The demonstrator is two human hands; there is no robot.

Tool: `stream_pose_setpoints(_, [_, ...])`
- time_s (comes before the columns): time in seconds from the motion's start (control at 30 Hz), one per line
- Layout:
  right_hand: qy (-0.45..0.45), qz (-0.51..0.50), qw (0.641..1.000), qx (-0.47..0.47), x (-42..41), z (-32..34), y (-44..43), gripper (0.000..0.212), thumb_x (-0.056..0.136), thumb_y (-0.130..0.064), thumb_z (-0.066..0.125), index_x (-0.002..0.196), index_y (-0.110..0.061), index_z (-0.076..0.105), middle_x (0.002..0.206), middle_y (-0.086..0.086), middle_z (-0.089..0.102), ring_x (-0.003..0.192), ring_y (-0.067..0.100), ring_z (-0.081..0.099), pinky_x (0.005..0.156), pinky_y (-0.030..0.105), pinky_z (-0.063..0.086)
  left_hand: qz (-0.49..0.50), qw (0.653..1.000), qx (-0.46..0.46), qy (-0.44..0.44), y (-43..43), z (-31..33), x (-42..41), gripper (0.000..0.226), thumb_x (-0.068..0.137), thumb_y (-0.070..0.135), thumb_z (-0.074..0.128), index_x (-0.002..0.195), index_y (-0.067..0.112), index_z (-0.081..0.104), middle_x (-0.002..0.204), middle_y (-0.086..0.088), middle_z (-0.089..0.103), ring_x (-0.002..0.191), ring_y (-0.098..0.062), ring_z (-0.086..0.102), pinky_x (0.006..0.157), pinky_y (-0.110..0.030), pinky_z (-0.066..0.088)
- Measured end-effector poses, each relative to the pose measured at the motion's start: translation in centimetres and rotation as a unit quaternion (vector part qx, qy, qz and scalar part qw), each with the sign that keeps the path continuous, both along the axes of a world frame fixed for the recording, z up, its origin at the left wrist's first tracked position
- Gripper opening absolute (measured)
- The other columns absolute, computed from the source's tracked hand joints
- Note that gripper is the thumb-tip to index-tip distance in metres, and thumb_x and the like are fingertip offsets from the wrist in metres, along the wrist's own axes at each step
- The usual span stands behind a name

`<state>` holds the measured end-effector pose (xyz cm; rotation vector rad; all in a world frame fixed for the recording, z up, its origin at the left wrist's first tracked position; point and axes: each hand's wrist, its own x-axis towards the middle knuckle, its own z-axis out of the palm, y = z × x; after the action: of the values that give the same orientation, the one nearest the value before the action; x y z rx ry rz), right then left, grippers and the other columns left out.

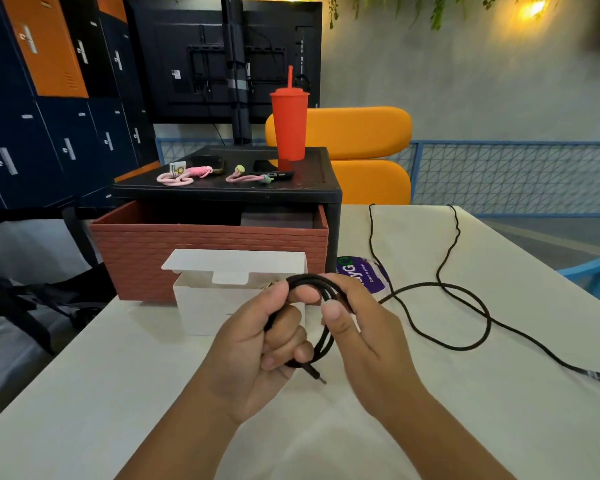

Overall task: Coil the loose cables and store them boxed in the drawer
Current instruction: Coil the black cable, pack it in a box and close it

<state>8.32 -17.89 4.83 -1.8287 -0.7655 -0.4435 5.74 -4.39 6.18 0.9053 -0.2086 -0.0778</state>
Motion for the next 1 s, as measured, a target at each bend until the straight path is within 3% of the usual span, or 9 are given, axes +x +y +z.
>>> stream_pose_setpoints(0.1, [0.06,0.009,0.997,0.047,-0.2,-0.1,0.4,0.036,0.084,-0.056,0.033,0.105,-0.037,0.056,0.077,-0.021,0.06,0.074,0.0,0.057,0.065,0.009,0.042,0.025,1.0,0.001,0.017,-0.4,0.3,-0.1,0.034,0.085,0.03,0.048,0.066,0.012,0.07,0.035,0.008,0.02,0.029,-0.004,0.023,0.041,-0.02,0.041])
stream_pose_setpoints(0.27, [0.128,0.044,0.985,0.109,-0.1,-0.2,0.7,0.024,0.088,-0.045,0.038,0.095,-0.036,0.059,0.054,-0.008,0.046,0.054,0.011,0.046,0.05,0.018,0.038,-0.054,0.998,-0.023,0.0,-0.4,-0.5,0.2,0.029,0.083,0.029,0.057,0.059,0.013,0.054,0.041,0.004,0.035,0.034,-0.009,0.036,0.055,-0.026,0.05])
stream_pose_setpoints(0.37, [0.159,0.042,0.979,0.119,0.1,0.1,0.5,0.025,0.085,-0.04,0.04,0.088,-0.029,0.062,0.053,-0.009,0.05,0.054,0.009,0.046,0.052,0.022,0.04,-0.142,0.988,-0.055,-0.035,0.2,-0.9,0.5,0.026,0.079,0.024,0.067,0.06,0.013,0.053,0.055,-0.003,0.05,0.05,-0.016,0.052,0.072,-0.031,0.052])
stream_pose_setpoints(0.5, [0.133,0.048,0.987,0.074,0.2,-0.3,0.6,0.026,0.083,-0.05,0.042,0.092,-0.035,0.062,0.072,-0.009,0.065,0.068,0.008,0.061,0.064,0.028,0.05,-0.252,0.962,-0.102,-0.016,1.2,-1.4,1.2,0.021,0.085,0.013,0.051,0.065,0.007,0.056,0.07,-0.009,0.06,0.061,-0.019,0.06,0.083,-0.032,0.05])
stream_pose_setpoints(0.57, [0.107,0.039,0.993,0.041,0.3,-0.6,0.5,0.033,0.08,-0.056,0.036,0.09,-0.037,0.062,0.069,-0.014,0.061,0.065,0.004,0.057,0.064,0.026,0.048,-0.291,0.951,-0.107,-0.004,1.4,-1.5,1.4,0.023,0.089,0.013,0.042,0.076,0.004,0.058,0.068,-0.007,0.061,0.056,-0.016,0.06,0.082,-0.032,0.049])
stream_pose_setpoints(0.67, [0.096,0.036,0.995,0.021,0.3,-0.5,0.2,0.032,0.081,-0.057,0.033,0.087,-0.039,0.059,0.066,-0.012,0.057,0.06,0.003,0.051,0.06,0.022,0.043,-0.288,0.954,-0.077,0.019,1.5,-1.6,1.4,0.023,0.089,0.017,0.048,0.084,0.002,0.063,0.054,-0.002,0.059,0.045,-0.012,0.056,0.075,-0.03,0.05])
stream_pose_setpoints(0.83, [0.077,0.033,0.997,-0.001,0.4,-0.4,-0.1,0.034,0.081,-0.057,0.031,0.084,-0.037,0.058,0.066,-0.02,0.057,0.061,0.001,0.052,0.059,0.015,0.04,-0.23,0.969,-0.049,0.069,1.2,-1.3,1.1,0.041,0.085,0.039,0.05,0.07,0.004,0.065,0.036,0.003,0.043,0.031,-0.009,0.042,0.063,-0.028,0.05])
stream_pose_setpoints(1.0, [0.088,0.047,0.993,0.062,0.4,-0.3,0.0,0.039,0.083,-0.053,0.036,0.089,-0.025,0.063,0.056,-0.02,0.051,0.055,0.001,0.048,0.056,0.01,0.035,-0.155,0.984,-0.047,0.072,0.0,-0.6,0.5,0.035,0.08,0.037,0.049,0.066,0.009,0.064,0.036,0.007,0.028,0.033,-0.009,0.018,0.051,-0.025,0.046])
